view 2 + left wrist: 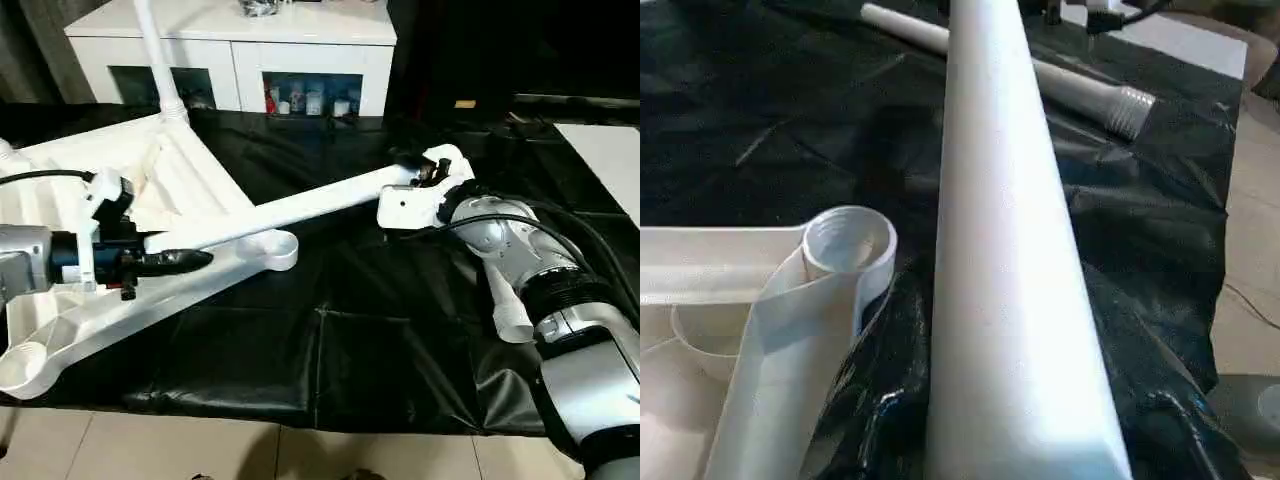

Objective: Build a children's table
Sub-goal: Insert table leg to table base

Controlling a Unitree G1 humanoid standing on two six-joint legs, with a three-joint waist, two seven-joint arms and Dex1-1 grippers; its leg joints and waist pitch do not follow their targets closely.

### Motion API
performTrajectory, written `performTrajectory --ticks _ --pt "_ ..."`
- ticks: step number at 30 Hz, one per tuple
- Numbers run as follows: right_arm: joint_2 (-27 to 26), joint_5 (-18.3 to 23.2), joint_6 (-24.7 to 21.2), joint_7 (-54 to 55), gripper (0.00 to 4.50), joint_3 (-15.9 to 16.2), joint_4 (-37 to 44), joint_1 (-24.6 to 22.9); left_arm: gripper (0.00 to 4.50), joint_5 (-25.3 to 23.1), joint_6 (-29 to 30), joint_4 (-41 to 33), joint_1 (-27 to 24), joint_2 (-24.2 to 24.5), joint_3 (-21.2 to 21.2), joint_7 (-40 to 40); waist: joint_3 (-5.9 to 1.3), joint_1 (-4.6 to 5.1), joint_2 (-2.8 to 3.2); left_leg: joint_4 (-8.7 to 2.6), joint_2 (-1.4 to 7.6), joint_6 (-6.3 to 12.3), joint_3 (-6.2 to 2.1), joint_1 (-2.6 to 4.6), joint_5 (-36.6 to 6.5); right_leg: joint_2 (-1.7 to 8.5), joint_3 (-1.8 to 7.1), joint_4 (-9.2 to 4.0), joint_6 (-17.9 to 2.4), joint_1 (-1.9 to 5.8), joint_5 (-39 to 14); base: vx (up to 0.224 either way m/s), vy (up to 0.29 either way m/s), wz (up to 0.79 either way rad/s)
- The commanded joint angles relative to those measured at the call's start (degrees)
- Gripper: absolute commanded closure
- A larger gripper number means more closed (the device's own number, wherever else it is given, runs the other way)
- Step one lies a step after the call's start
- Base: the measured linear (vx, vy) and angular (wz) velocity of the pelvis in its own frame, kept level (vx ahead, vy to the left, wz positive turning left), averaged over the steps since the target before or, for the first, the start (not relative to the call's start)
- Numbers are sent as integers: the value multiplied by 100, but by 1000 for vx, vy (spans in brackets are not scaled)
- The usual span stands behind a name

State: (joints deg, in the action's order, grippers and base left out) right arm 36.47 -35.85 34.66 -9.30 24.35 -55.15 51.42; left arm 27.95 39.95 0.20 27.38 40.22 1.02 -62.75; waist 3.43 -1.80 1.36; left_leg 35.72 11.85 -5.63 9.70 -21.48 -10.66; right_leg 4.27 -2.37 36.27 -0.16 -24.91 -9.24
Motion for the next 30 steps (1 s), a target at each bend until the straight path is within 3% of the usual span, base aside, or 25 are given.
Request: performTrajectory --ticks 1,7,8,10,13,14,15,17,20,21,22,23,24,25,27,28,29,30 --pt "-37 128 93 -45 253 -7 -52 88 280 82 -37 121 146 38 -303 116 -434 7 -44 -334 -74 210 81 18 -1387 106 126 -359 -1282 381 -1196 0 0 0" --pt "-109 349 101 -204 263 -188 -155 11 207 548 -354 651 349 -23 -1259 202 -434 28 -31 -329 -84 197 77 30 -1527 98 117 -365 -1299 376 -1225 0 0 0" --pt "-171 571 46 -327 263 -343 -224 -26 207 888 -582 1178 580 -156 -1951 521 -440 32 -26 -314 -110 200 91 21 -1535 90 122 -359 -1320 380 -1196 0 0 0" --pt "-271 908 -67 -530 264 -558 -264 -72 201 1212 -809 1798 874 -268 -2667 1052 -446 26 -14 -302 -124 186 79 27 -1574 69 107 -351 -1364 394 -1093 0 0 0" --pt "-422 1276 -236 -748 265 -783 -243 -102 201 1280 -973 2099 966 -282 -2937 1332 -435 28 -39 -317 -98 228 69 46 -1665 85 104 -358 -1357 379 -1191 0 0 0" --pt "-806 2017 -733 -1208 265 -1202 -126 -132 201 1237 -1076 2178 884 -364 -3006 1552 -432 31 -62 -326 -83 260 69 40 -1697 96 108 -359 -1344 380 -1267 0 0 0" --pt "-951 2295 -933 -1383 266 -1344 -84 -143 201 1182 -1080 2153 834 -410 -2993 1585 -428 33 -55 -344 -60 298 54 29 -1710 121 111 -355 -1335 385 -1336 0 0 0" --pt "-1419 3187 -1588 -2039 266 -1721 173 -226 201 764 -1033 1839 574 -599 -2508 1630 -423 5 -26 -368 0 361 45 55 -1732 136 112 -356 -1389 369 -1318 0 0 0" --pt "-1588 3506 -1904 -2259 266 -1853 305 -259 201 665 -1010 1725 489 -670 -2314 1603 -441 -73 15 -373 36 362 54 59 -1597 158 117 -336 -1537 345 -1130 0 0 0" --pt "-1951 4384 -2958 -2843 266 -2131 798 -363 201 471 -1022 1408 350 -896 -1854 1644 -450 -101 45 -369 30 312 51 75 -1564 160 119 -332 -1590 335 -1044 0 0 0" --pt "-2102 4802 -3583 -3133 266 -2222 1089 -423 201 402 -1044 1234 297 -1028 -1624 1688 -445 -105 29 -385 38 355 49 76 -1558 147 124 -332 -1593 383 -922 0 0 0" --pt "-2102 4802 -3583 -3133 266 -2222 1089 -423 201 402 -1044 1234 297 -1028 -1624 1688 -435 -156 35 -408 75 394 25 71 -1520 169 125 -315 -1613 390 -826 0 0 0" --pt "-2263 5329 -4547 -3659 266 -2276 1572 -548 201 374 -1064 938 275 -1241 -1275 1763 -452 -173 21 -398 53 374 41 68 -1481 148 120 -312 -1639 388 -771 0 0 0" --pt "-2289 5477 -4855 -3836 266 -2264 1730 -601 201 357 -1069 838 301 -1343 -1184 1818 -458 -220 24 -405 75 362 28 60 -1401 181 123 -297 -1668 386 -667 0 0 0" --pt "-2296 5519 -4944 -3887 266 -2260 1775 -616 184 351 -1070 810 309 -1373 -1160 1835 -455 -241 10 -402 64 280 34 44 -1372 193 124 -305 -1637 384 -732 0 0 0" --pt "-2303 5876 -5595 -4350 266 -2184 2059 -737 184 534 -780 556 463 -1663 -985 1920 -456 -244 2 -404 52 246 37 40 -1371 198 124 -315 -1609 385 -807 0 0 0" --pt "-2303 5876 -5595 -4350 266 -2184 2059 -737 175 534 -780 556 463 -1663 -985 1920 -453 -269 -14 -394 46 217 39 63 -1370 198 137 -334 -1577 405 -880 0 0 0" --pt "-2295 6050 -5884 -4533 266 -2171 2147 -778 164 619 -594 466 546 -1781 -916 1997 -444 -280 -9 -395 49 191 39 48 -1365 211 141 -337 -1549 394 -962 0 0 0"
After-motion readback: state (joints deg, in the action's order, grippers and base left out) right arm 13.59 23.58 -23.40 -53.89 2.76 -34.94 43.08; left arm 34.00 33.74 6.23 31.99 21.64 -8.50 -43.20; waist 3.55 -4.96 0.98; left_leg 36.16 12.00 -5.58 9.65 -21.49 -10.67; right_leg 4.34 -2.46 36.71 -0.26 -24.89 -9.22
